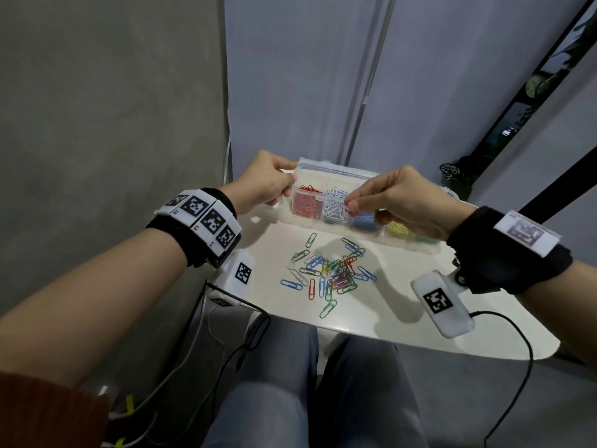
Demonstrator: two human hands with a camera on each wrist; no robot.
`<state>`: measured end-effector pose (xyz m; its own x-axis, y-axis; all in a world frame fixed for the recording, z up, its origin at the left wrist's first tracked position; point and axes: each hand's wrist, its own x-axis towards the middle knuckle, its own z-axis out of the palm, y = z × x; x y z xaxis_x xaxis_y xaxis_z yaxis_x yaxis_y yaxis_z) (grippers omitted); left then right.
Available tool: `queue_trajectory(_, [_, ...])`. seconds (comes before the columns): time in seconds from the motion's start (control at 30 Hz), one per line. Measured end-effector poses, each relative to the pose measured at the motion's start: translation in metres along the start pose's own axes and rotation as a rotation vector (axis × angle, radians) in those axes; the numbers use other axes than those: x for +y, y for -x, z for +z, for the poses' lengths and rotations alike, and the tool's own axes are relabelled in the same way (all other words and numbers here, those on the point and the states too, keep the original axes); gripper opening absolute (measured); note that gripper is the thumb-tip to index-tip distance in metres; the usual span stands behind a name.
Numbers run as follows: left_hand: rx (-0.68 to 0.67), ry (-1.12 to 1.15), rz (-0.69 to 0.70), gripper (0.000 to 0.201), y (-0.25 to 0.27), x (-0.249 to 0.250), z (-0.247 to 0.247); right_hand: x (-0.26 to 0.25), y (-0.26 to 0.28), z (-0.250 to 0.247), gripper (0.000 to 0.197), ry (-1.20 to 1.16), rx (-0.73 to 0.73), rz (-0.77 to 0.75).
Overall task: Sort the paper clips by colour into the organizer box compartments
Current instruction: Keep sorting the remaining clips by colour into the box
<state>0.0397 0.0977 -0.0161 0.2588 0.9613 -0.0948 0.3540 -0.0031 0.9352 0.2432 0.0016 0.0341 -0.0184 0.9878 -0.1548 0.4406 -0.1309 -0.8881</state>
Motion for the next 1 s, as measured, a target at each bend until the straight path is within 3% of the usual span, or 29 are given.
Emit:
queue_trajectory(0.23, [-0.004,-0.015,0.002,0.038,0.000,0.000,0.000,-0.036,-0.036,0.019,0.009,0.093,0.227,-0.090])
queue_trajectory(0.4, [-0.006,-0.008,-0.011,0.038,0.000,0.001,0.000,-0.034,-0.051,0.029,0.021,0.222,0.242,-0.098])
queue_trajectory(0.47, [-0.003,-0.010,-0.012,0.039,0.000,0.001,0.000,-0.032,-0.042,0.026,0.021,0.256,0.192,-0.164])
queue_trajectory(0.6, [0.010,-0.002,-0.009,0.039,-0.002,-0.001,0.000,-0.020,-0.009,0.026,0.017,0.468,-0.104,-0.303])
queue_trajectory(0.73, [0.005,-0.009,0.003,0.037,0.000,0.000,0.000,0.012,0.007,0.025,0.026,0.761,-0.376,-0.284])
queue_trajectory(0.83, [-0.003,-0.010,0.006,0.038,0.000,0.000,0.000,0.031,0.008,0.024,0.029,0.901,-0.407,-0.301])
queue_trajectory(1.0, [0.000,-0.018,-0.001,0.038,0.001,0.001,0.000,0.041,0.003,0.020,0.017,0.845,-0.324,-0.289])
